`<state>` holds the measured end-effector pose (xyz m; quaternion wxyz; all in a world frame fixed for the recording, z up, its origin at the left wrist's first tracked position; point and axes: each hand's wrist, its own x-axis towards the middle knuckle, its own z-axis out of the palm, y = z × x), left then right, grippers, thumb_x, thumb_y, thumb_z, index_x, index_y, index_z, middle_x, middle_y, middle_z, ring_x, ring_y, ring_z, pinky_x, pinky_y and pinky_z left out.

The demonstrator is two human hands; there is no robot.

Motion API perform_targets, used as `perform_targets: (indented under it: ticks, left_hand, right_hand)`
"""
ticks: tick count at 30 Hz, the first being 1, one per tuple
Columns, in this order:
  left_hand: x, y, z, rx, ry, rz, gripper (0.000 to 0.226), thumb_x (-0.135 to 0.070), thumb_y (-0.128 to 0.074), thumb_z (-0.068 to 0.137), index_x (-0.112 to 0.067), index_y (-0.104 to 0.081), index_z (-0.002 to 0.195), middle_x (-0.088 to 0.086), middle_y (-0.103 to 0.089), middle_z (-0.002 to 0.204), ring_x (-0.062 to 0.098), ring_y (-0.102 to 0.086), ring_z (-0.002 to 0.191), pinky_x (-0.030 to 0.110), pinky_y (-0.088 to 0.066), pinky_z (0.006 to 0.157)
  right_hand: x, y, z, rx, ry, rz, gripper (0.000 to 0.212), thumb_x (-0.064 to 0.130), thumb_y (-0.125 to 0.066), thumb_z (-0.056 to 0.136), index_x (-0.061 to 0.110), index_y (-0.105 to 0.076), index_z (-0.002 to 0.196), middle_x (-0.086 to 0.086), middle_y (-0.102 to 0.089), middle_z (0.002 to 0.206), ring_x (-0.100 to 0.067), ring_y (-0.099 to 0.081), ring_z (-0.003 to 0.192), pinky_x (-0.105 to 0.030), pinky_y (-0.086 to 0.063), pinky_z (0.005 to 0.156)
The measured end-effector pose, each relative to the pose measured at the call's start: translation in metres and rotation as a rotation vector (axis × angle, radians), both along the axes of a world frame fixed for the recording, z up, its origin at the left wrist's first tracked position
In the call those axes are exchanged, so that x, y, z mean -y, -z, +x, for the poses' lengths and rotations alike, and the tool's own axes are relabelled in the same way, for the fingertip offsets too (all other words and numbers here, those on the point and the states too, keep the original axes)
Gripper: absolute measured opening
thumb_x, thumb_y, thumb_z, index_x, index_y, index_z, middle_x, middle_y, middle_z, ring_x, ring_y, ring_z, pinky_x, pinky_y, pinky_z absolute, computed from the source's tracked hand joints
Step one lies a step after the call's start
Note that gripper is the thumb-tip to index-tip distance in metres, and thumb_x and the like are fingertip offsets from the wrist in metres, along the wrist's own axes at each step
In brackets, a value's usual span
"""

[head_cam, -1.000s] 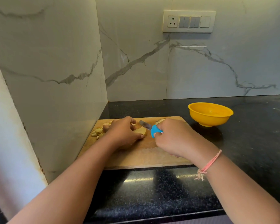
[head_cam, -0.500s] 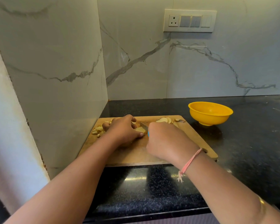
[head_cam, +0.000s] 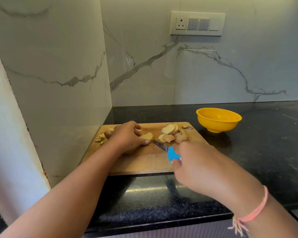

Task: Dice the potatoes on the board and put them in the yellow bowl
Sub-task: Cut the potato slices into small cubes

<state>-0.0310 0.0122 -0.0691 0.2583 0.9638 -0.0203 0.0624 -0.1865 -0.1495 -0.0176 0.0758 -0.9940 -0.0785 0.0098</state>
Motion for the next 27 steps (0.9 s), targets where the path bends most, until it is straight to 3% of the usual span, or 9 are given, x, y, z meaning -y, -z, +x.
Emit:
perform_targets:
  ticks: [4,6,11,15,18,22,27]
  left_hand:
    - [-0.001,0.001,0.002,-0.003,0.0,-0.009,0.055,-0.049,-0.078,0.071,-0.03,-0.054,0.116,-0.011,-0.067,0.118,0.015,-0.057,0.113,0.045,-0.042,0.099]
    - [-0.002,0.0,0.002,-0.025,-0.008,-0.026,0.057,-0.048,-0.079,0.07,-0.028,-0.055,0.117,-0.01,-0.066,0.12,0.016,-0.057,0.114,0.045,-0.041,0.101]
    - [-0.003,0.0,0.005,-0.074,-0.004,-0.07,0.051,-0.042,-0.081,0.07,-0.027,-0.057,0.114,-0.009,-0.065,0.122,0.017,-0.057,0.117,0.049,-0.038,0.105]
    - [-0.003,-0.002,0.005,-0.07,0.004,-0.084,0.034,-0.036,-0.08,0.073,-0.034,-0.052,0.091,-0.01,-0.067,0.117,0.017,-0.06,0.111,0.047,-0.043,0.1]
    - [-0.002,0.0,0.005,-0.049,0.003,-0.071,0.032,-0.034,-0.078,0.075,-0.036,-0.048,0.086,-0.009,-0.067,0.115,0.017,-0.061,0.108,0.047,-0.045,0.098]
    - [-0.002,0.0,0.003,-0.048,-0.001,-0.055,0.035,-0.041,-0.079,0.074,-0.036,-0.051,0.095,-0.01,-0.067,0.115,0.016,-0.059,0.11,0.046,-0.044,0.099]
    - [-0.002,-0.002,0.002,-0.051,0.004,-0.06,0.047,-0.041,-0.08,0.072,-0.028,-0.056,0.111,-0.009,-0.067,0.117,0.017,-0.058,0.113,0.047,-0.042,0.1]
  right_hand:
    - [-0.003,0.002,0.013,0.121,0.003,0.094,0.04,0.03,-0.043,0.099,0.02,-0.043,0.137,-0.003,-0.057,0.111,-0.017,-0.052,0.088,-0.022,-0.04,0.065]
    - [-0.011,0.008,0.023,0.128,0.014,0.112,0.039,0.03,-0.043,0.098,0.019,-0.043,0.136,-0.003,-0.058,0.112,-0.017,-0.054,0.092,-0.023,-0.042,0.07]
    - [-0.023,0.018,0.039,0.111,0.026,0.101,0.027,0.027,-0.044,0.097,0.014,-0.052,0.119,0.001,-0.046,0.085,-0.017,-0.054,0.088,-0.028,-0.047,0.073]
    - [-0.034,0.013,0.047,0.146,-0.031,0.017,0.022,0.02,-0.046,0.096,0.012,-0.053,0.115,0.0,-0.042,0.079,-0.018,-0.047,0.079,-0.028,-0.04,0.064]
    - [-0.037,0.011,0.05,0.149,-0.064,-0.021,0.022,0.016,-0.045,0.096,0.011,-0.054,0.116,-0.002,-0.046,0.083,-0.019,-0.048,0.077,-0.027,-0.039,0.062]
    - [-0.026,0.012,0.04,0.114,-0.06,0.018,0.02,0.017,-0.047,0.095,0.014,-0.052,0.115,0.002,-0.041,0.074,-0.016,-0.049,0.078,-0.024,-0.041,0.058]
    - [-0.011,0.012,0.015,0.066,-0.06,0.025,0.026,0.025,-0.046,0.096,0.02,-0.047,0.121,0.007,-0.039,0.078,-0.013,-0.051,0.085,-0.026,-0.046,0.074]
